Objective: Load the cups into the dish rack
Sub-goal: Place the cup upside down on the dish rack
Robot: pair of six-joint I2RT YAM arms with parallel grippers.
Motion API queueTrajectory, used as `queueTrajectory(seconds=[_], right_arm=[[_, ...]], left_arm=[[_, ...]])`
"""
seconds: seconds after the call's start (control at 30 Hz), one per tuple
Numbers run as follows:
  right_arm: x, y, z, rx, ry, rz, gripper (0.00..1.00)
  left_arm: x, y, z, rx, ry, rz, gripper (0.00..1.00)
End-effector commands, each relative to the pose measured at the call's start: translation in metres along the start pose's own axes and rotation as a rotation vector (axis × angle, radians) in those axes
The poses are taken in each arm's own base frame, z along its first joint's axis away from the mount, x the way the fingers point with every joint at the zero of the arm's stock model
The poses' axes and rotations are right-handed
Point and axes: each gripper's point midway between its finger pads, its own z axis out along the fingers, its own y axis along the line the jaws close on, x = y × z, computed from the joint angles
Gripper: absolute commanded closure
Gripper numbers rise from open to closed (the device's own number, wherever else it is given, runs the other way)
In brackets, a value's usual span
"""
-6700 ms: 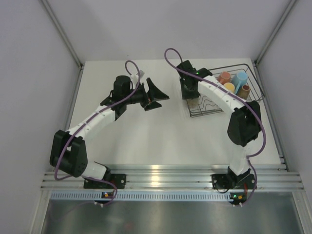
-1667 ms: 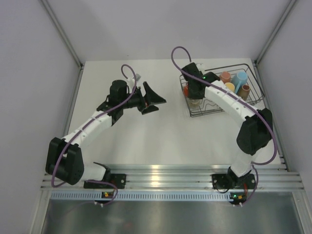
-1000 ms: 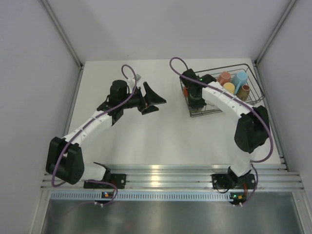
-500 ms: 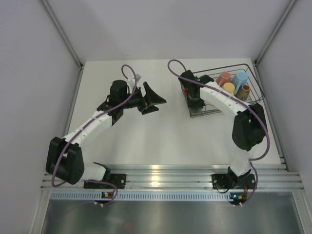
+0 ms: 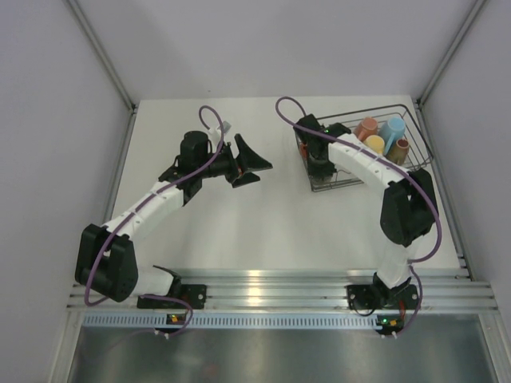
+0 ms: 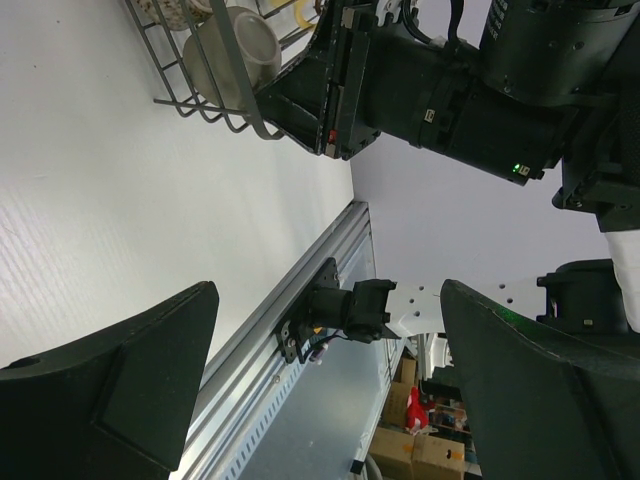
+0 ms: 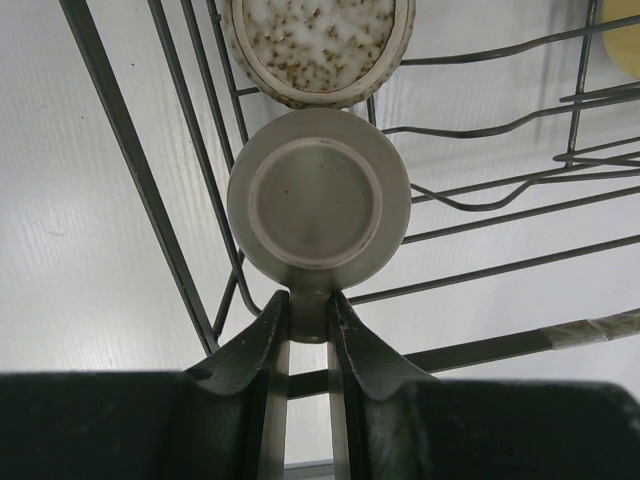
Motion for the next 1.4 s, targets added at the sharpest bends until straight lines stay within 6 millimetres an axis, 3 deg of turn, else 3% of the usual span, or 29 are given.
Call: queueTrajectory(seconds=[0.0, 0.33, 0.63, 0.83, 1.13, 1.37], right_arm=[[-0.013, 0.000, 0.026, 0.002, -0.024, 0.020, 1.00], [-0.030, -0.009, 0.036, 0.015, -0.063, 0.071, 1.00], [-0.046, 0.000, 0.040, -0.021, -0.101, 0.075, 1.00], [-0.048, -0.002, 0.046, -0.012, -0.074, -0.045, 1.00], [-0.040, -0.023, 0.054, -0.024, -0.030, -0.142, 1.00], [-0.047, -0.033, 0.060, -0.055, -0.071, -0.285, 1.00]], left_arm=[[-0.009, -0.014, -0.002, 0.048, -0.028, 0.060, 0.02], [-0.009, -0.015, -0.002, 0.046, -0.030, 0.062, 0.02], [-0.010, -0.015, -0.002, 0.045, -0.031, 0.061, 0.02], [-0.011, -0.015, -0.002, 0.045, -0.036, 0.059, 0.02], [-0.015, -0.021, -0.001, 0.056, -0.039, 0.080, 0.02], [-0.018, -0.028, -0.003, 0.068, -0.047, 0.115, 0.02]])
